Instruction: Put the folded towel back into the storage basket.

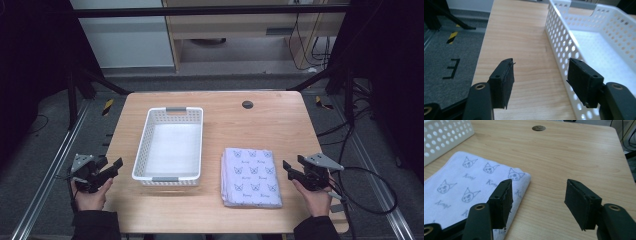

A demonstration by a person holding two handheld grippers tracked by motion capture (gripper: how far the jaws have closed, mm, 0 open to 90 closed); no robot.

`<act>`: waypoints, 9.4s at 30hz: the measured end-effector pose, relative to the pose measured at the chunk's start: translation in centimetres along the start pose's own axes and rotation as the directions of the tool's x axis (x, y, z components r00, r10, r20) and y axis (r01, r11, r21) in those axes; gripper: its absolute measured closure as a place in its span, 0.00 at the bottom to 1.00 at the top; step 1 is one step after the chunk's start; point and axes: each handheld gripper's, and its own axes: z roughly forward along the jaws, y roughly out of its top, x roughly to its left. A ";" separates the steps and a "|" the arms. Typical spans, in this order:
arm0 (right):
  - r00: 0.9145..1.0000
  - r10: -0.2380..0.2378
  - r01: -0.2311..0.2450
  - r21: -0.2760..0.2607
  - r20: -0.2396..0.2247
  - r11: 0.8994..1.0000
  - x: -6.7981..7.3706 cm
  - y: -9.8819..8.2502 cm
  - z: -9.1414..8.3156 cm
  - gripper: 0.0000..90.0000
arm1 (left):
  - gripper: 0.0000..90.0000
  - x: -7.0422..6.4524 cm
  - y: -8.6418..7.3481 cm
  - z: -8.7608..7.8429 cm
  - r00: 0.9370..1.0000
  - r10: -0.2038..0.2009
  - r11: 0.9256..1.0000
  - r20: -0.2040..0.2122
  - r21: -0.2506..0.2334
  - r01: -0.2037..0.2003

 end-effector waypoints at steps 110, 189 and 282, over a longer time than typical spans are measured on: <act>0.990 -0.067 0.063 -0.037 -0.123 0.997 1.6 8.3 0.2 0.38 | 0.41 -26.5 0.5 3.6 0.850 0.364 0.918 0.381 0.008 -0.397; 0.987 -0.022 0.059 0.228 -0.162 0.972 1.9 0.5 7.4 0.45 | 0.36 -29.9 -7.1 8.7 0.872 0.303 0.879 0.385 0.241 -0.411; 0.980 -0.053 0.048 -0.031 -0.194 0.998 6.2 9.5 0.5 0.83 | 0.82 -27.4 1.7 2.0 0.837 0.326 0.922 0.440 0.047 -0.384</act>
